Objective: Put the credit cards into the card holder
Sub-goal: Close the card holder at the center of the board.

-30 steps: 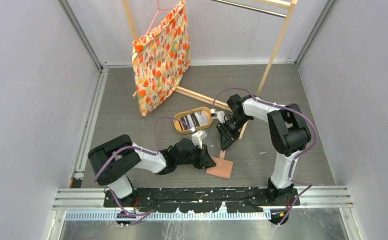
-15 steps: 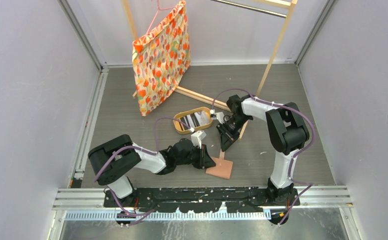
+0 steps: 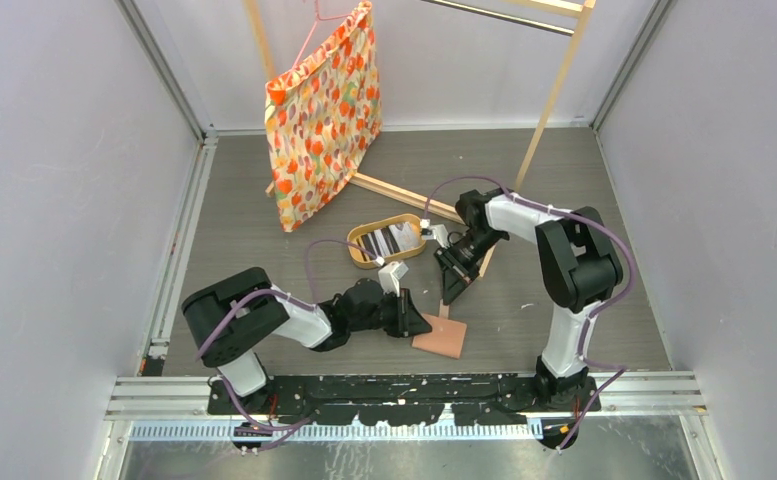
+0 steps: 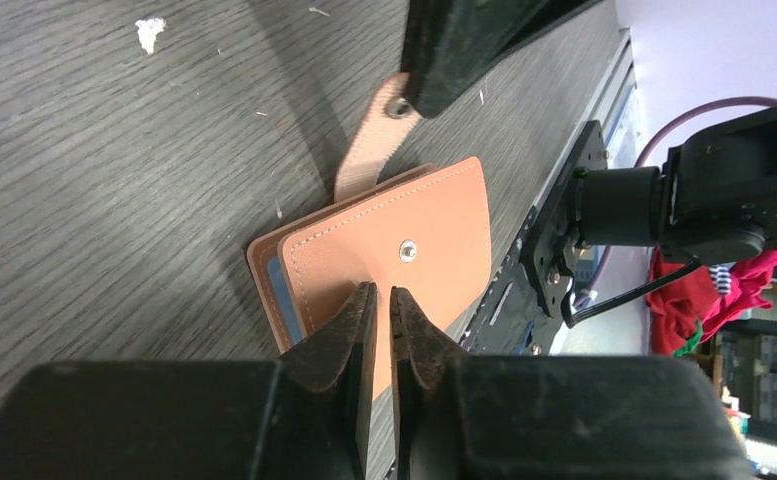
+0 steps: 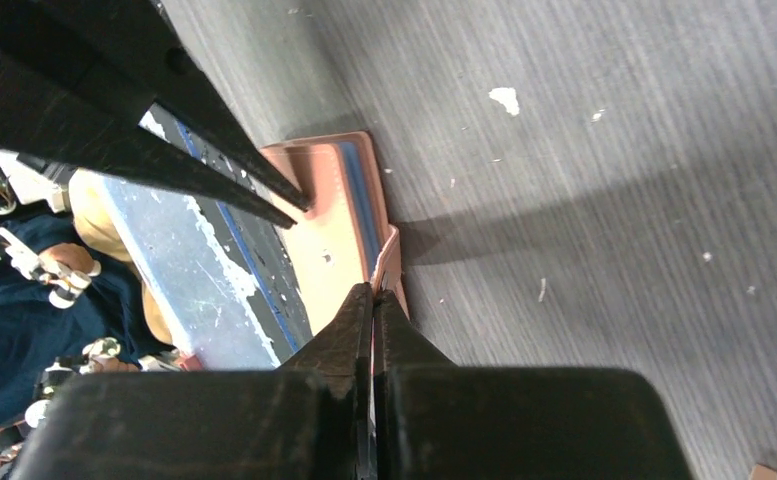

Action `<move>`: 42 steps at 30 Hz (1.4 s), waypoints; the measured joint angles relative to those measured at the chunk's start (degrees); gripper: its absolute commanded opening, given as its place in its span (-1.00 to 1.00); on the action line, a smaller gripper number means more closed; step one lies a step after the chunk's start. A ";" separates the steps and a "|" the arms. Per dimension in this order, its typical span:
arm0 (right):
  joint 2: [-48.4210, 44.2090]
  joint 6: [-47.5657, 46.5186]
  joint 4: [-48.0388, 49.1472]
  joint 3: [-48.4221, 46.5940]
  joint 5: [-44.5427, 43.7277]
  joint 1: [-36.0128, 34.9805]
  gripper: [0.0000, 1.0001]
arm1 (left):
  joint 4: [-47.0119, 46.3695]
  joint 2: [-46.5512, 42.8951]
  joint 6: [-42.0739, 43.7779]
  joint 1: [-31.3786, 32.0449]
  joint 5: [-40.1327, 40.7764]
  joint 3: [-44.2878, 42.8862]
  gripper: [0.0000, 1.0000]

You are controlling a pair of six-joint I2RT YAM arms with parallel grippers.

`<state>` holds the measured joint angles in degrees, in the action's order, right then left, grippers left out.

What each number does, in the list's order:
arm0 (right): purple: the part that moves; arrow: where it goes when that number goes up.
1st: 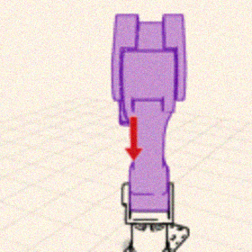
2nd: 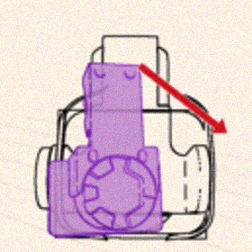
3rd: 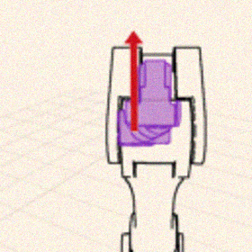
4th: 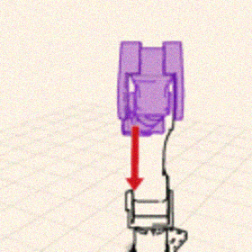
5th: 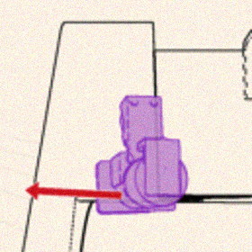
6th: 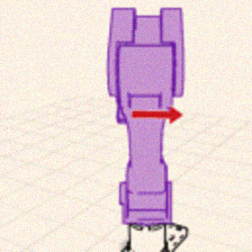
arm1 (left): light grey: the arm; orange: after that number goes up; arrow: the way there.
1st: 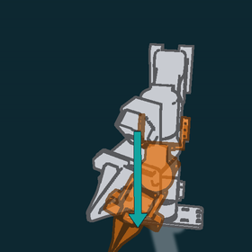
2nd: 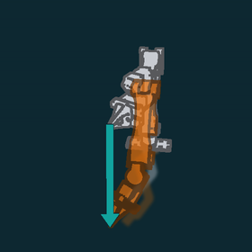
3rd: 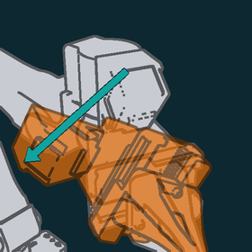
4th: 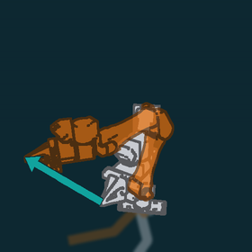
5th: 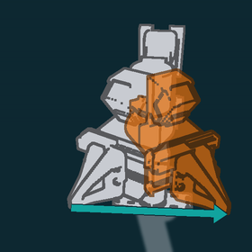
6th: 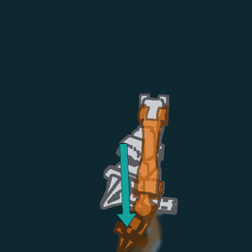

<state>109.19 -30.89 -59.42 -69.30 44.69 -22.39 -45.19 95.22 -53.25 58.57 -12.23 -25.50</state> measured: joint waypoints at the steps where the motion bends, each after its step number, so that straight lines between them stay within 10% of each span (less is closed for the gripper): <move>1: -0.44 -0.57 -0.33 0.02 0.26 0.00 -0.98 | -0.55 0.17 -0.50 -0.02 0.00 0.20 -0.76; 19: -20.85 -14.58 7.72 14.58 -5.07 -8.66 -0.98 | -12.87 4.83 -10.88 -0.09 0.92 4.17 -0.84; 42: -22.71 -16.50 13.62 17.86 -15.41 -18.99 -0.98 | -17.16 6.67 -13.07 -0.09 1.31 5.27 -0.86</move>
<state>86.48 -47.40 -45.80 -51.44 29.28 -41.39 -62.35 101.89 -66.32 58.48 -10.92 -20.23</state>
